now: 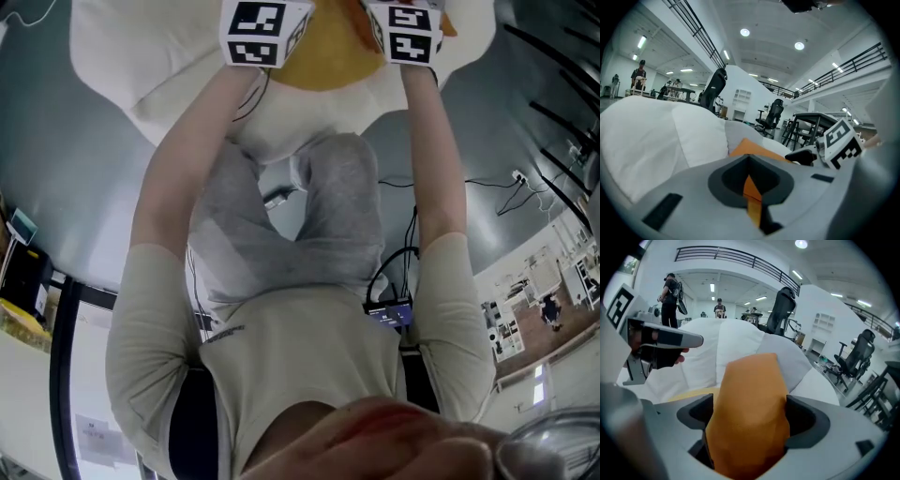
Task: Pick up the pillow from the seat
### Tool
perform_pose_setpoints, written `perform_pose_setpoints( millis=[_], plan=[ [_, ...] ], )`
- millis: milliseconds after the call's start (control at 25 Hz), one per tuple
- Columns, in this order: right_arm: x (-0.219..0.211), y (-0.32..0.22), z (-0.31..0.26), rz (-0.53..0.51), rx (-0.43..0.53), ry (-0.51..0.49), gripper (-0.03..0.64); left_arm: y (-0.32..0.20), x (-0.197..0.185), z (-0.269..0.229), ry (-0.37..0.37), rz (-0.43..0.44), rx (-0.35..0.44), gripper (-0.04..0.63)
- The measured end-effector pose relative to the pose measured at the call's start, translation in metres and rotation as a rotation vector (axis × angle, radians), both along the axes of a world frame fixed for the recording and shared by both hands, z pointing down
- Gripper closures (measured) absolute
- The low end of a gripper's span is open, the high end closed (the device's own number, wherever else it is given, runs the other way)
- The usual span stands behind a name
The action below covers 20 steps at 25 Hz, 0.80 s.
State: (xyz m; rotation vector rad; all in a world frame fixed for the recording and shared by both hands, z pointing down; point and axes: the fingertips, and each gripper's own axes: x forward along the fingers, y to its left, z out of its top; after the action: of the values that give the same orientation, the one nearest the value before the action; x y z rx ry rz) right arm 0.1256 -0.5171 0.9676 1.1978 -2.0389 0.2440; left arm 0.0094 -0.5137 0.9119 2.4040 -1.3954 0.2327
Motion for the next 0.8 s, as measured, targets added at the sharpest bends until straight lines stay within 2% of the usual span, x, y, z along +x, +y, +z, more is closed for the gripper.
perform_pose_setpoints(
  millis=[160,360,560,680,800],
  plan=[
    [0.01,-0.007,0.016,0.011,0.042,0.044,0.143,-0.004,0.0,0.027,0.01,-0.014,-0.014,0.586],
    [0.013,-0.015,0.038,0.016,0.029,0.062,0.144,-0.004,-0.013,0.06,0.065,-0.105,-0.08,0.586],
    [0.019,-0.021,0.052,0.038,0.013,0.083,0.149,-0.001,-0.007,0.072,0.026,-0.069,-0.065,0.586],
    [0.019,-0.022,0.057,0.038,0.007,0.088,0.191,-0.004,-0.006,0.071,0.024,-0.063,-0.065,0.586],
    [0.017,-0.022,0.058,0.039,0.02,0.104,0.268,-0.003,-0.006,0.071,0.02,-0.061,-0.07,0.586]
  ],
)
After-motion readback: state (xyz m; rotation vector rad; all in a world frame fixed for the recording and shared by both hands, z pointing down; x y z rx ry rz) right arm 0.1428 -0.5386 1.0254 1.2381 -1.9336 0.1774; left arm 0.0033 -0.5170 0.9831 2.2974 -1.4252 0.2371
